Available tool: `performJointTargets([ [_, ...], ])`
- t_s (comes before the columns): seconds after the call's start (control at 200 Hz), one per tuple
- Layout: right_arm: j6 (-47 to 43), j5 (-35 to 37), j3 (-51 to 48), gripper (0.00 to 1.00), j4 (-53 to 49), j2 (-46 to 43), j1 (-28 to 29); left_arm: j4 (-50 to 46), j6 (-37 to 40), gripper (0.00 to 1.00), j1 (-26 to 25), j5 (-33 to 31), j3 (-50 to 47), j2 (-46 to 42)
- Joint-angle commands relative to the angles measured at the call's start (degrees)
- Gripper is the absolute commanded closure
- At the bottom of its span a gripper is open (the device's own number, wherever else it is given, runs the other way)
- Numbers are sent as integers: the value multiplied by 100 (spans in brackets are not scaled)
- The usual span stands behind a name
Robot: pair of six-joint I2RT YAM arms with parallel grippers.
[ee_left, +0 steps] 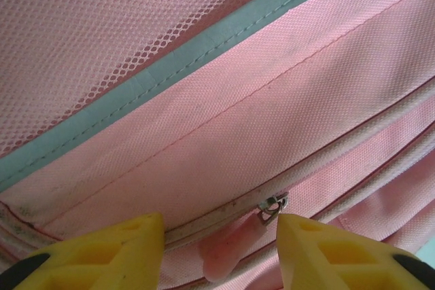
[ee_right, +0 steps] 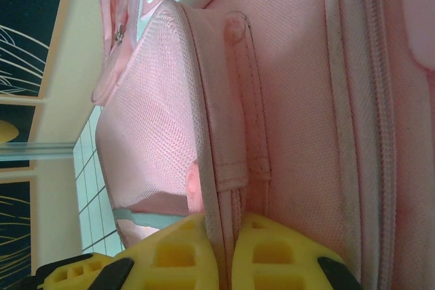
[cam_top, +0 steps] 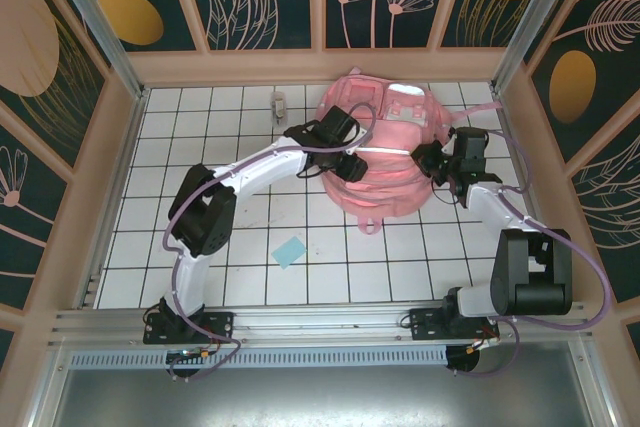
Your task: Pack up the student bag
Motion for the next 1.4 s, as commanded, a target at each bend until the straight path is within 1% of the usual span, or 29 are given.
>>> performJointTargets([
  [0.0, 39, -120, 348, 100, 406, -13, -32, -430, 75, 53, -67, 86, 233, 208],
  [0.155, 8, -92, 361, 100, 394, 34, -40, -807, 70, 55, -131, -7, 412, 275],
  [0.46, 12, -94, 394, 100, 425, 113, -45, -816, -84, 53, -166, -11, 232, -59],
  [0.7, -9, -61, 418, 100, 372, 82, -52, -933, -53, 52, -174, -2, 470, 280],
  [0.911, 58, -114, 431, 100, 454, 123, -53, -1060, -52, 56, -179, -404, 426, 588],
  [1.111, 54, -141, 404, 100, 468, 82, -49, -626, -157, 59, -176, -856, 598, 803],
  [1.211, 54, -136, 346, 100, 473, 41, -46, -507, -223, 64, -175, -848, 928, 899],
  [1.266, 53, -127, 303, 100, 471, 15, -48, -484, -254, 70, -172, -853, 1124, 947],
  [1.311, 45, -114, 281, 100, 471, 2, -53, -481, -270, 78, -176, -859, 1234, 952],
  [1.391, -18, -80, 260, 100, 444, -17, -52, -402, -299, 98, -167, -922, 1263, 878],
])
